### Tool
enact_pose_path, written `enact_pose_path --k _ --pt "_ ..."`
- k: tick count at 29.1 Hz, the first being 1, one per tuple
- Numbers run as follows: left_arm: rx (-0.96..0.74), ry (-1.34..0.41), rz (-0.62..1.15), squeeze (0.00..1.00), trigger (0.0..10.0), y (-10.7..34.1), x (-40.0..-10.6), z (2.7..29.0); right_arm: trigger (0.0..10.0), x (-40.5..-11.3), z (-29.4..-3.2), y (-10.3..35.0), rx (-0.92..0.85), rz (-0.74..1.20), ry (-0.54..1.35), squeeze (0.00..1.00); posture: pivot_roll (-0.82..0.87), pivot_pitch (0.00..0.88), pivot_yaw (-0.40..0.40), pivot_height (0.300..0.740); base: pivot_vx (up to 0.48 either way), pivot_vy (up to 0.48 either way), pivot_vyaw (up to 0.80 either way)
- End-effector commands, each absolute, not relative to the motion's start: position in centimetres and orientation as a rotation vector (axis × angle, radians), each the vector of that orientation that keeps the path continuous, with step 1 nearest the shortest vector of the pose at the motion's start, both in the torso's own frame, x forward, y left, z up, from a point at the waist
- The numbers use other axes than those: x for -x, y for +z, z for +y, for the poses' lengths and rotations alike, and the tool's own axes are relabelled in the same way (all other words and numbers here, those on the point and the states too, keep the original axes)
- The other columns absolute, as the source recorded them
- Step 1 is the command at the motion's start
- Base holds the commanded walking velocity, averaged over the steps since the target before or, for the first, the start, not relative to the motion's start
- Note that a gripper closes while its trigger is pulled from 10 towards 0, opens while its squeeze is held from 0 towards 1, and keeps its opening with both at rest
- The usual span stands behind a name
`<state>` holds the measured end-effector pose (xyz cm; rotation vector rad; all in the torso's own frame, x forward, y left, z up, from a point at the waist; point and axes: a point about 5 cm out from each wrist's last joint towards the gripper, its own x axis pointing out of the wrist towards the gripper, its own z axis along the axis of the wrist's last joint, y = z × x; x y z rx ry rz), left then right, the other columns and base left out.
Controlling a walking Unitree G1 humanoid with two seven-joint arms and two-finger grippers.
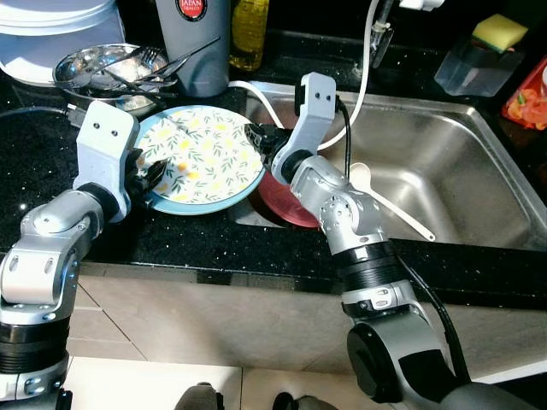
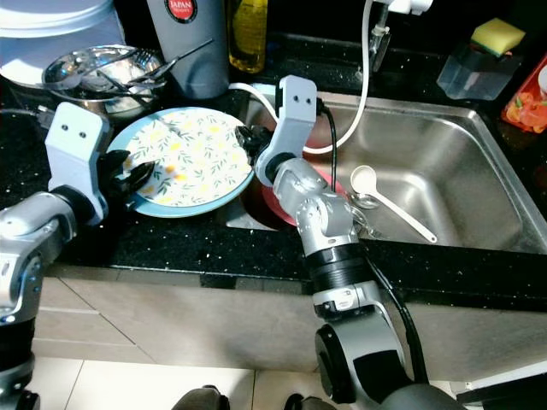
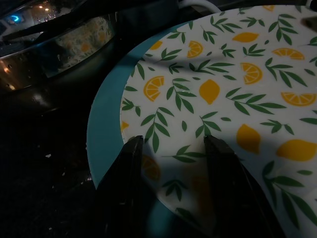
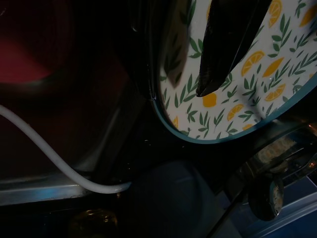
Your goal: Kitchen organization
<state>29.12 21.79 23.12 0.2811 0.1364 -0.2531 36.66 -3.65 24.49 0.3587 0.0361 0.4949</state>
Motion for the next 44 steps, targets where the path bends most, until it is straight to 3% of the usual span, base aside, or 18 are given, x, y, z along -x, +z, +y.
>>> enact_pose_path --k 1,7,12,13,14,15,16,19,20,22,23,24,27,33,37,44 --pt "-0.248 -0.248 0.375 0.00 10.0 18.4 -28.9 22.3 10.0 -36.7 -3.9 24.1 -0.355 0.050 0.487 0.00 0.24 0.092 -0.119 0.740 0.000 0.000 0.00" --pt "-0.248 -0.248 0.374 0.00 10.0 18.4 -28.9 22.3 10.0 -36.2 -2.9 23.6 -0.372 0.109 0.565 0.00 0.24 0.092 -0.119 0.740 0.000 0.000 0.00" --pt "-0.249 -0.246 0.374 0.00 10.0 18.4 -28.9 22.3 10.0 -35.1 -1.8 23.9 -0.522 0.169 0.723 0.00 0.24 0.092 -0.119 0.740 0.000 0.000 0.00" --pt "-0.249 -0.246 0.373 0.00 10.0 18.4 -28.9 22.3 9.0 -34.8 -1.5 24.1 -0.576 0.186 0.768 0.00 0.24 0.093 -0.117 0.740 0.000 0.000 0.00" --pt "-0.249 -0.246 0.373 0.00 10.0 18.4 -28.9 22.3 4.0 -34.5 -1.3 24.3 -0.602 0.196 0.803 0.00 0.24 0.093 -0.117 0.740 0.000 0.000 0.00" --pt "-0.249 -0.246 0.373 0.00 10.0 18.4 -28.9 22.3 1.8 -34.2 -1.0 24.3 -0.612 0.214 0.836 0.00 0.24 0.093 -0.117 0.740 0.000 0.000 0.00" --pt "-0.250 -0.246 0.373 0.00 10.0 18.4 -28.9 22.3 0.4 -33.9 -0.7 24.2 -0.603 0.237 0.864 0.00 0.24 0.093 -0.117 0.740 0.000 0.000 0.00" --pt "-0.250 -0.245 0.372 0.00 10.0 18.4 -28.9 22.3 0.8 -33.4 -0.3 23.6 -0.568 0.277 0.889 0.00 0.24 0.093 -0.117 0.740 0.000 0.000 0.00" --pt "-0.249 -0.245 0.372 0.00 10.0 18.4 -28.9 22.3 2.1 -33.0 0.2 23.1 -0.548 0.305 0.903 0.00 0.24 0.093 -0.117 0.740 0.000 0.000 0.00" --pt "-0.250 -0.245 0.371 0.00 10.0 18.4 -28.9 22.3 2.4 -32.8 0.5 22.9 -0.540 0.318 0.912 0.00 0.24 0.089 -0.119 0.740 0.000 0.000 0.00" --pt "-0.249 -0.245 0.371 0.00 10.0 18.4 -29.0 22.3 3.5 -32.6 0.7 22.7 -0.530 0.328 0.917 0.00 0.24 0.089 -0.119 0.740 0.000 0.000 0.00" --pt "-0.249 -0.245 0.371 0.00 10.0 18.4 -29.0 22.3 9.6 -32.5 0.9 22.5 -0.497 0.339 0.910 0.00 0.24 0.089 -0.119 0.740 0.000 0.000 0.00" --pt "-0.248 -0.244 0.369 0.00 10.0 18.3 -29.0 22.2 10.0 -33.0 0.6 22.3 -0.408 0.302 0.832 0.00 0.24 0.087 -0.120 0.740 0.000 0.000 0.00" --pt "-0.248 -0.241 0.370 0.00 10.0 18.3 -29.0 22.2 10.0 -34.4 -0.9 24.8 -0.395 0.128 0.750 0.00 0.24 0.083 -0.123 0.740 0.000 0.000 0.00" --pt "-0.266 -0.245 0.377 0.00 10.0 17.9 -28.8 22.2 10.0 -35.9 -3.5 27.2 -0.353 -0.041 0.588 0.00 0.24 0.073 -0.123 0.740 0.000 0.000 0.00" --pt "-0.265 -0.256 0.373 0.00 10.0 18.0 -29.0 22.0 10.0 -36.4 -4.0 25.5 -0.269 0.023 0.518 0.00 0.24 0.070 -0.118 0.740 0.000 0.000 0.00"
